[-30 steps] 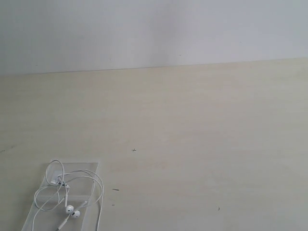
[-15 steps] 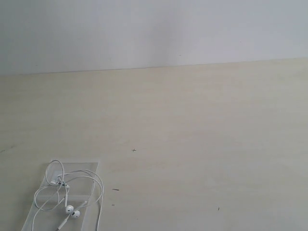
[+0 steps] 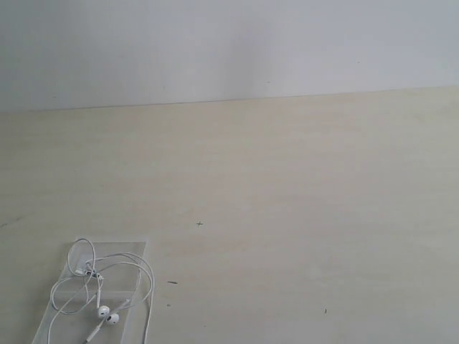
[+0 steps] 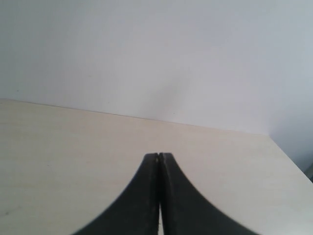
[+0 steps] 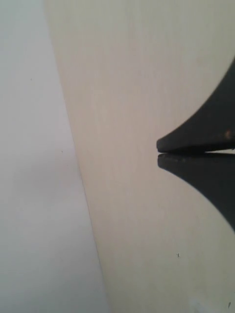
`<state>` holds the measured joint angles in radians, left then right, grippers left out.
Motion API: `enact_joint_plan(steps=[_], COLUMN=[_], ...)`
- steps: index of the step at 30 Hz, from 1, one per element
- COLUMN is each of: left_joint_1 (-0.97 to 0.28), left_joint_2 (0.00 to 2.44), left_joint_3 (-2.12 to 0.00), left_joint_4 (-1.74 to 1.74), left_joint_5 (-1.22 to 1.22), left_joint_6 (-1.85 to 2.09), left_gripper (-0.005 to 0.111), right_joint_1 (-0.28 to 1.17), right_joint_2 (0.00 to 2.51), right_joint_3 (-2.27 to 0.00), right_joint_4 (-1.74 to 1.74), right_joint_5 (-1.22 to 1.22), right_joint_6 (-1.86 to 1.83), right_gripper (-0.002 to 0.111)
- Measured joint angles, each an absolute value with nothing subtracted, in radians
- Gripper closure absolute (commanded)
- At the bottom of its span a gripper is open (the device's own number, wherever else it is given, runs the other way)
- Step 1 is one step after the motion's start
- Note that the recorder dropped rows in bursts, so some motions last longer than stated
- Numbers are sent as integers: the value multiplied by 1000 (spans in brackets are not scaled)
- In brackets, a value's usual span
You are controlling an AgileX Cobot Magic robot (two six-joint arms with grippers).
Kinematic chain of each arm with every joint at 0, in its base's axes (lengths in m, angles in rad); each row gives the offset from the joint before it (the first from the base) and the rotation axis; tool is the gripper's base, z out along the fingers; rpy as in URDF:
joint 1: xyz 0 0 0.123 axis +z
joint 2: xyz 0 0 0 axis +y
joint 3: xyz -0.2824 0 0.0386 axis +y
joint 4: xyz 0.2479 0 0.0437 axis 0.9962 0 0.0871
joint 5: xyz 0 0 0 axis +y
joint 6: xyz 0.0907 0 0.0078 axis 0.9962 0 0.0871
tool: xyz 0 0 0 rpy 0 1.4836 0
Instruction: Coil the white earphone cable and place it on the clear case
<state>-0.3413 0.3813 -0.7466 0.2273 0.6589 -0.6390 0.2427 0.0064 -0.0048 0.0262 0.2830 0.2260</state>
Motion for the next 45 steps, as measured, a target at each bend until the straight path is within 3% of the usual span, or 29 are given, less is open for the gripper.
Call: enact_joint_plan(steps=[38, 45], left_joint_1=[-341, -203], left_joint_2=[381, 279], left_joint_3=[-747, -747], left_joint_4=[270, 342], left_joint_5=[664, 687], left_joint_6=[-545, -479], left_gripper=[107, 107], right_joint_1=[243, 243], right_joint_2=[6, 6], right_joint_3=[-5, -5], right_joint_4=[0, 0], right_joint_5=[285, 285], right_joint_6=[264, 264], right_gripper=[108, 108])
